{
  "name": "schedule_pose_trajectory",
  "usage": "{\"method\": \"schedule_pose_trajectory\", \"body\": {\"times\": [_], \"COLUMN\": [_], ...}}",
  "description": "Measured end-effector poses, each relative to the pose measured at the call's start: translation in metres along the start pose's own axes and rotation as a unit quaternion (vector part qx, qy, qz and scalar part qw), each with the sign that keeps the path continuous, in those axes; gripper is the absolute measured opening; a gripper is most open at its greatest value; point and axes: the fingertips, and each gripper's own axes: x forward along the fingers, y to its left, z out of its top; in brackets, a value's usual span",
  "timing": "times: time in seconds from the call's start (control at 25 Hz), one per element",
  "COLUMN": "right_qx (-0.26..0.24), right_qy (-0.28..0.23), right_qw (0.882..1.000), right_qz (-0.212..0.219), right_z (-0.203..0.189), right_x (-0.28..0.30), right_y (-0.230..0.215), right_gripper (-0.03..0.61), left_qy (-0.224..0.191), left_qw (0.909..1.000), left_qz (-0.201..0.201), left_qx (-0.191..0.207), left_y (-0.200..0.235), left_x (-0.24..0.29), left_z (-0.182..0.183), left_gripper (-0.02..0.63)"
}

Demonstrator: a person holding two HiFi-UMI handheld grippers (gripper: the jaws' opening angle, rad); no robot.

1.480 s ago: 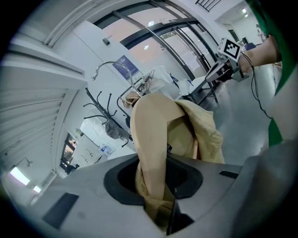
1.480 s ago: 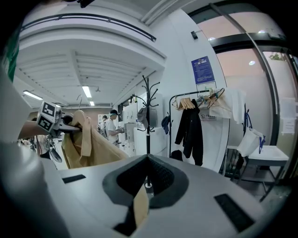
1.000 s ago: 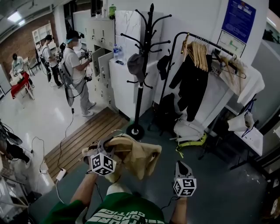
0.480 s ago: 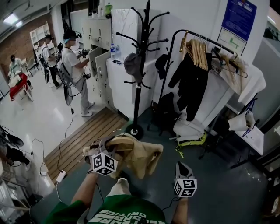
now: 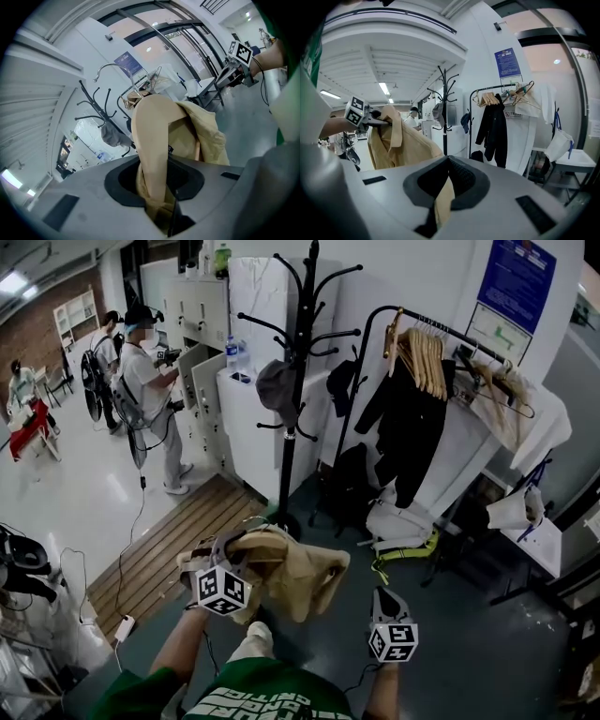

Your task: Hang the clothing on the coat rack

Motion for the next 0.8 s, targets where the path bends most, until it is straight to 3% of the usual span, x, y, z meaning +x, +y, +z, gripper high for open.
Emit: {"method": "schedule_pose_trajectory", "body": {"times": [0.8], "right_qx": [0.001], "right_qy": [0.005], "right_qw": [1.0], "right_qz": [-0.008], "right_z": [0.052], "right_x": [0.113], "right_y": [-0.001], "right_gripper": [0.008], "left_qy": [-0.011], "left_qw": [0.9996], "left_qz": [-0.023], "left_qx": [0.009], "left_y": [0.076], "left_x": [0.093], "left_z": [-0.012], "left_gripper": [0.101]}}
